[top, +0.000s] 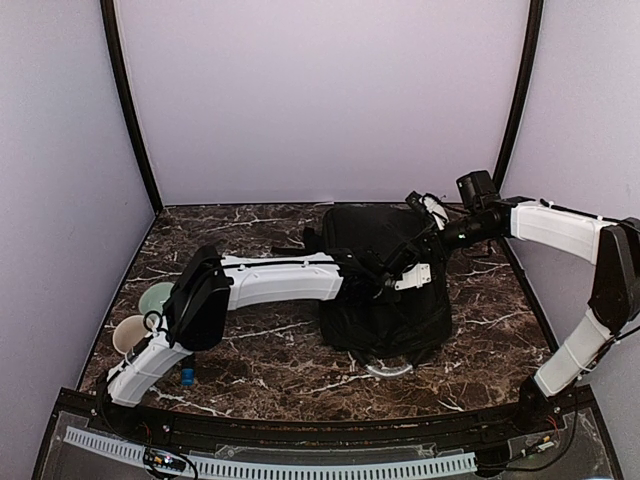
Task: Pack the student bag
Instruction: Place the stationery in the student bag.
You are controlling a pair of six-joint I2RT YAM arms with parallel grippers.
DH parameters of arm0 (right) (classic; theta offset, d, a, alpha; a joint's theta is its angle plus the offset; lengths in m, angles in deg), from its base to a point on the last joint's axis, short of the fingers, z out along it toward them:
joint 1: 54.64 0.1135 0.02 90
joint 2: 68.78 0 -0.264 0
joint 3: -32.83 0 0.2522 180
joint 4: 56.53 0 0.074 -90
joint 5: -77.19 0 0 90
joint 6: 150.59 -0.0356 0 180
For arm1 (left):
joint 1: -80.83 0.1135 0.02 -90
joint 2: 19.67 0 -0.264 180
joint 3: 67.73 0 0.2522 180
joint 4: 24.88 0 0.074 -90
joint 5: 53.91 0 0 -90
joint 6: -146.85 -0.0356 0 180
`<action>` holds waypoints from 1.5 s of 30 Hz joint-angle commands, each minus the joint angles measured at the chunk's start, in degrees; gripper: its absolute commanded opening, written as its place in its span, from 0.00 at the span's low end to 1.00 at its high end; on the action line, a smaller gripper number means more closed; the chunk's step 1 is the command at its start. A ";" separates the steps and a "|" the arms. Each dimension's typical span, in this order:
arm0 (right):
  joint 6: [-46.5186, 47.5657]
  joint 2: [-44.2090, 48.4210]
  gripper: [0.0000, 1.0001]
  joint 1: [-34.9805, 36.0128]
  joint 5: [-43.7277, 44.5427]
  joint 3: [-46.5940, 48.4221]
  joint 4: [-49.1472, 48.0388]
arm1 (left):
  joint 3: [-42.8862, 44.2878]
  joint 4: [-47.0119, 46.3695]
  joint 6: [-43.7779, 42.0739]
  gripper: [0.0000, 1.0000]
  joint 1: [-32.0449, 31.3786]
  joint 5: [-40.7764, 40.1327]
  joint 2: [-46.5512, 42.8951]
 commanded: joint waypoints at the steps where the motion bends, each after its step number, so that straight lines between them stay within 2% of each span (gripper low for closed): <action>1: 0.00 2.34 0.00 0.64 -7.05 1.65 -2.65 | 1.14 -1.06 -1.34 0.02 3.91 -5.08 0.20; 7: 0.07 3.11 0.00 0.64 -7.15 1.57 -2.71 | 0.93 -0.90 -1.96 0.07 5.67 -10.82 -0.10; 10: 0.04 3.31 0.00 0.68 -7.37 1.64 -2.71 | 0.98 -1.32 -0.59 0.16 5.56 -12.53 -0.80; 12: -0.04 3.55 0.00 0.64 -7.45 1.56 -2.80 | -0.34 -1.38 1.28 0.25 4.79 -10.43 -3.04; 16: -0.14 3.78 0.00 0.64 -7.47 1.37 -3.00 | -8.62 -9.72 0.30 0.39 2.62 -8.57 -8.74; 30: -0.04 3.51 0.00 0.64 -7.26 1.18 -3.29 | -11.87 -11.51 0.39 0.41 0.61 -9.13 -12.78; 45: -0.04 2.74 0.00 0.56 -6.89 1.07 -3.42 | -14.25 -12.08 1.67 0.44 0.14 -5.06 -13.84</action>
